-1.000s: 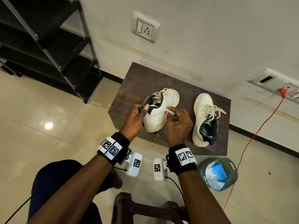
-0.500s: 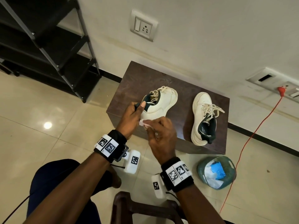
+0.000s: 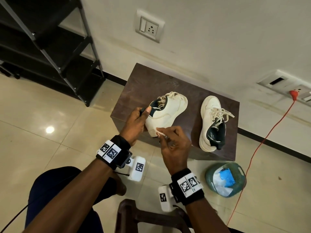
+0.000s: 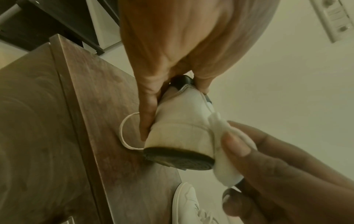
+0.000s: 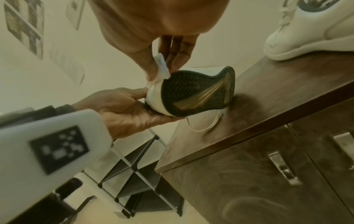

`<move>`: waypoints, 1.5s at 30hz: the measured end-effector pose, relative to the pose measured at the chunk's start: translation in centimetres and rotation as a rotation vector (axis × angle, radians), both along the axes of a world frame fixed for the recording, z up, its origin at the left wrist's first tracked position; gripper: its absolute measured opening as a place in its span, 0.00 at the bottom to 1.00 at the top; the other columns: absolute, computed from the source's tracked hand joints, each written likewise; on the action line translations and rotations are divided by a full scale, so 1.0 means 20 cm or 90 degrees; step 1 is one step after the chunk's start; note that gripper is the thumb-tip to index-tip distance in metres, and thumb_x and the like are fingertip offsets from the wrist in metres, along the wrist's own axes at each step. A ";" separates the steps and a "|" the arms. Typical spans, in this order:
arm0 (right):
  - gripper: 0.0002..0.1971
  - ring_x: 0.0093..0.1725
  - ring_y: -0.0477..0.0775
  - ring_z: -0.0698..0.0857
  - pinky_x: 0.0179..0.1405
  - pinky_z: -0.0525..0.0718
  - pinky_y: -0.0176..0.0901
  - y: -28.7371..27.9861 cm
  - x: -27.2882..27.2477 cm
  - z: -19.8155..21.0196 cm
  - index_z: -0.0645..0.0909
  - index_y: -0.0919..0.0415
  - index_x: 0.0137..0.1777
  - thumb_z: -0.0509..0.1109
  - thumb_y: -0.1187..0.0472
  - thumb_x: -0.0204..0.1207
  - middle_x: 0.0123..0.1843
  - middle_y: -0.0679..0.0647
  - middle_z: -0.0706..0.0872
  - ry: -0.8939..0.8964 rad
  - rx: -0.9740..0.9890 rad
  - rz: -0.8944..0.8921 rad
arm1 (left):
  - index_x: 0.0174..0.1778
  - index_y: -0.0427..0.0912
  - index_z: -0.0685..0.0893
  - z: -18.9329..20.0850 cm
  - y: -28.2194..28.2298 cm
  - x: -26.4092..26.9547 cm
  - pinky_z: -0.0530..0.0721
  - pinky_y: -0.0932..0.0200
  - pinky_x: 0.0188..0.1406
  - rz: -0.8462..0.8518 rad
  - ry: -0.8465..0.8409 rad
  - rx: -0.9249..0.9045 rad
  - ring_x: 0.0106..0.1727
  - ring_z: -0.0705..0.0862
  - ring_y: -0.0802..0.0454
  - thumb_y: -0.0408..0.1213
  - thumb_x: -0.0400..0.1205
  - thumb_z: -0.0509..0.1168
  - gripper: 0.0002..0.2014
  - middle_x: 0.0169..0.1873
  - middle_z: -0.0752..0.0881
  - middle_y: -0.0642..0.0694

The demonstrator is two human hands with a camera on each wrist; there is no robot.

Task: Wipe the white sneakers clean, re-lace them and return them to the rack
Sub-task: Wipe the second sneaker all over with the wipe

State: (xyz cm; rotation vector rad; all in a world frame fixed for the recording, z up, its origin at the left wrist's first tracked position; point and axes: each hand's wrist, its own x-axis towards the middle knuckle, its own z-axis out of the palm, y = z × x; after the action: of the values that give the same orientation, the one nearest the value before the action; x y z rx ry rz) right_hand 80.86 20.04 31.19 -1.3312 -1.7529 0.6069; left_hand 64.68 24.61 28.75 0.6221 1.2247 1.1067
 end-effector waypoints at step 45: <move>0.13 0.49 0.52 0.88 0.47 0.87 0.46 0.30 -0.04 -0.14 0.92 0.56 0.58 0.78 0.68 0.75 0.48 0.52 0.89 0.048 -0.108 -0.006 | 0.77 0.40 0.70 -0.09 -0.03 -0.07 0.87 0.44 0.61 0.011 0.112 -0.108 0.63 0.87 0.49 0.45 0.57 0.88 0.53 0.62 0.87 0.46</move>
State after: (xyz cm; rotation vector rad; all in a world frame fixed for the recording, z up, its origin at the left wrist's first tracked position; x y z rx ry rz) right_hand 79.96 26.06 28.47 -1.4112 -1.6640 0.8048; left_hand 63.29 23.92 26.96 0.5884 1.4615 0.9655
